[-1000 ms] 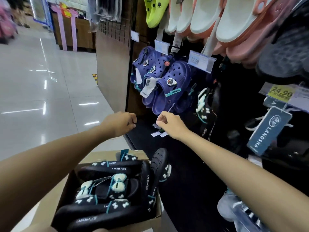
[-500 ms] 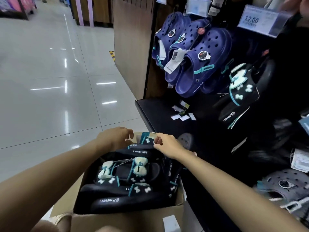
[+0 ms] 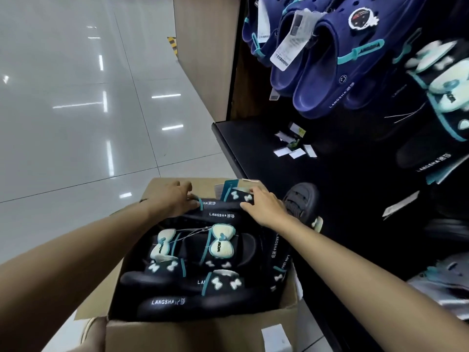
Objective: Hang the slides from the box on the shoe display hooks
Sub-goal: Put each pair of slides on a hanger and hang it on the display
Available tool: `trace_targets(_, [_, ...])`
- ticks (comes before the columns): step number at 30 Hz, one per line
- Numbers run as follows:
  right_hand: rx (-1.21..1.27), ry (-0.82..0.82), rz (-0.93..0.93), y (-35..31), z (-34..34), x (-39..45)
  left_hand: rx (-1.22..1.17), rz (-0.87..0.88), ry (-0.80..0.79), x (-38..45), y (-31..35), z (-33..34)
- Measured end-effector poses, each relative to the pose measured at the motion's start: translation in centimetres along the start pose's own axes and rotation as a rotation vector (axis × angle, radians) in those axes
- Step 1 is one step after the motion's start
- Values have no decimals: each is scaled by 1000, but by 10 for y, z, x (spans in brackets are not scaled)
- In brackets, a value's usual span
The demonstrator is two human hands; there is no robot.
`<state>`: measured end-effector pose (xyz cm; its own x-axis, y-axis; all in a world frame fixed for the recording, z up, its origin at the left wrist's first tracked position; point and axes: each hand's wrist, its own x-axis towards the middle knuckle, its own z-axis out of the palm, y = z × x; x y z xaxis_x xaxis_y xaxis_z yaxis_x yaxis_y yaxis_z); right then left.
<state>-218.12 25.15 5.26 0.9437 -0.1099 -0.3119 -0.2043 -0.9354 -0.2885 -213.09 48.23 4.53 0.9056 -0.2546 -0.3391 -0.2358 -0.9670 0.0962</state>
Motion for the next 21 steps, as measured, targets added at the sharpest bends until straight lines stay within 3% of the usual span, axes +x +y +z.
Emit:
trace_targets(5, [111,-100,77,-1,-3,13,-195,-124,-120,10,7,10])
trace_targets(9, [215,-88,81,0,-4,9,-315,-151,-166,15,9,19])
trace_targets(21, [518,64,75,2,-16,-21,-628,-312,96,-2,12,-2])
